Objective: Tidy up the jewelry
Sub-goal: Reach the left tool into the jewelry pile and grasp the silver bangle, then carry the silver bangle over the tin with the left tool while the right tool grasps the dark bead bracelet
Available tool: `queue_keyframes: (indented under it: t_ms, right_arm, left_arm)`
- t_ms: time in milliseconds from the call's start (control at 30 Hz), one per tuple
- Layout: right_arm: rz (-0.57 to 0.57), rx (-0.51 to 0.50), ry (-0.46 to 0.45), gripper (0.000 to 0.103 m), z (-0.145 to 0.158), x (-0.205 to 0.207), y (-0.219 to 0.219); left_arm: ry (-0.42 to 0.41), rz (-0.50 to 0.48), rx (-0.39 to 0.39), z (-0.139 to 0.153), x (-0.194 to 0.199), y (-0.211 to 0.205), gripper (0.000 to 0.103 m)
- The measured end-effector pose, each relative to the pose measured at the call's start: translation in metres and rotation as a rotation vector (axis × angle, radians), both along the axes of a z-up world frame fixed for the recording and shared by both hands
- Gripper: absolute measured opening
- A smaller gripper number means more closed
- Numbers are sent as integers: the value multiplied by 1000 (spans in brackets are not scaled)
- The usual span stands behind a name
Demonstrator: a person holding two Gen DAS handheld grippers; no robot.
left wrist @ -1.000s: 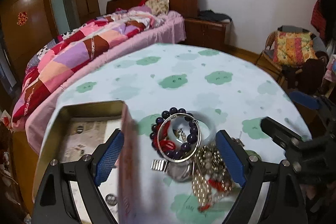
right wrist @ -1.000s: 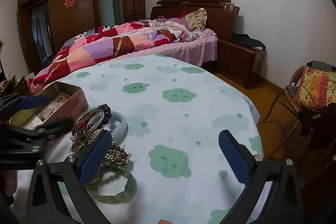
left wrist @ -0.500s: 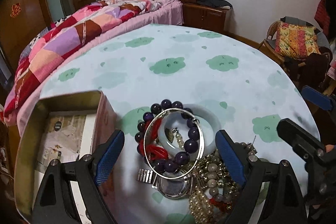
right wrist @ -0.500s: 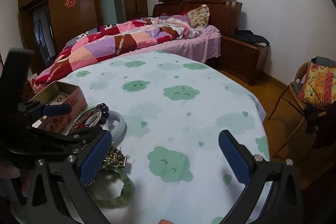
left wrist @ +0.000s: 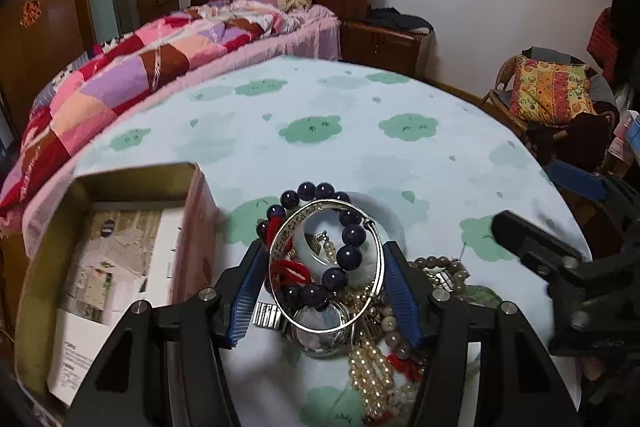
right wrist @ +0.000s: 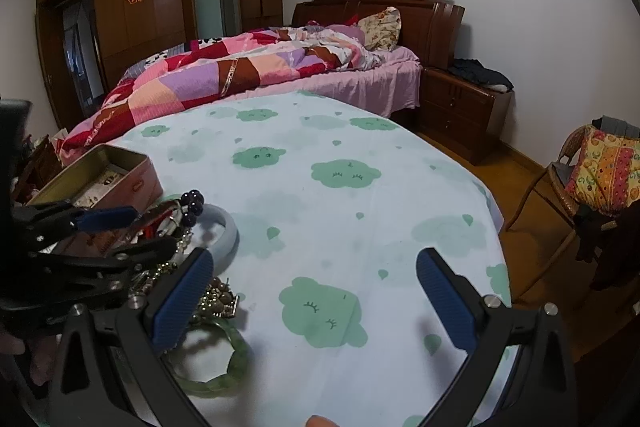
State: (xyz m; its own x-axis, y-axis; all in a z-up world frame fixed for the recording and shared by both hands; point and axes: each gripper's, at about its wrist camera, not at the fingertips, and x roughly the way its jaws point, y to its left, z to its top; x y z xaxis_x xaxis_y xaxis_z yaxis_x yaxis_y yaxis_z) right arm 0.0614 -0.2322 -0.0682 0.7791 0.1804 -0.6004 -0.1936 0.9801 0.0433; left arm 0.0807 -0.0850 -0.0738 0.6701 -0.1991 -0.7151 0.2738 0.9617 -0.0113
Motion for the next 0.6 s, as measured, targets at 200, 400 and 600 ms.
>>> queue_keyframes:
  t_ms: [200, 400, 600]
  right_arm:
    - [31, -8, 24, 87, 3, 7, 9]
    - [135, 3, 80, 74, 8, 22, 40]
    - [227, -1, 165, 63, 2, 45, 77]
  left_arm:
    - [-90, 25, 13, 21, -17, 9, 59]
    - [-156, 84, 33, 31, -21, 24, 59]
    - [-155, 134, 1, 33, -16, 43, 59]
